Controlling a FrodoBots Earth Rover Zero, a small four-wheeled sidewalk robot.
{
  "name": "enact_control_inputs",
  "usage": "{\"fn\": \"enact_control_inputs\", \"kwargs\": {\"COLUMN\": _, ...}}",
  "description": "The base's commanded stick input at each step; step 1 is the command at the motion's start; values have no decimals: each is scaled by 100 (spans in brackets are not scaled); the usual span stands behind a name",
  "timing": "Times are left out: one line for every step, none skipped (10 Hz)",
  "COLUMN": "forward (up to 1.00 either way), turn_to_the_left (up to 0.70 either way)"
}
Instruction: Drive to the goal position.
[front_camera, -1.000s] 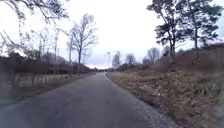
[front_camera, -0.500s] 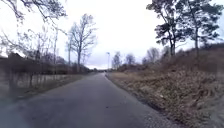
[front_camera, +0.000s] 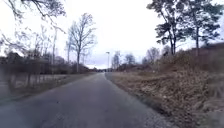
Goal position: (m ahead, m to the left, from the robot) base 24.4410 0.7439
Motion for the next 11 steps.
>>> {"fn": "enact_control_inputs", "kwargs": {"forward": 50, "turn_to_the_left": 0}}
{"fn": "enact_control_inputs", "kwargs": {"forward": 50, "turn_to_the_left": 0}}
{"fn": "enact_control_inputs", "kwargs": {"forward": 50, "turn_to_the_left": 0}}
{"fn": "enact_control_inputs", "kwargs": {"forward": 50, "turn_to_the_left": 0}}
{"fn": "enact_control_inputs", "kwargs": {"forward": 50, "turn_to_the_left": 0}}
{"fn": "enact_control_inputs", "kwargs": {"forward": 50, "turn_to_the_left": 0}}
{"fn": "enact_control_inputs", "kwargs": {"forward": 50, "turn_to_the_left": 0}}
{"fn": "enact_control_inputs", "kwargs": {"forward": 50, "turn_to_the_left": 0}}
{"fn": "enact_control_inputs", "kwargs": {"forward": 50, "turn_to_the_left": 0}}
{"fn": "enact_control_inputs", "kwargs": {"forward": 50, "turn_to_the_left": 0}}
{"fn": "enact_control_inputs", "kwargs": {"forward": 50, "turn_to_the_left": 0}}
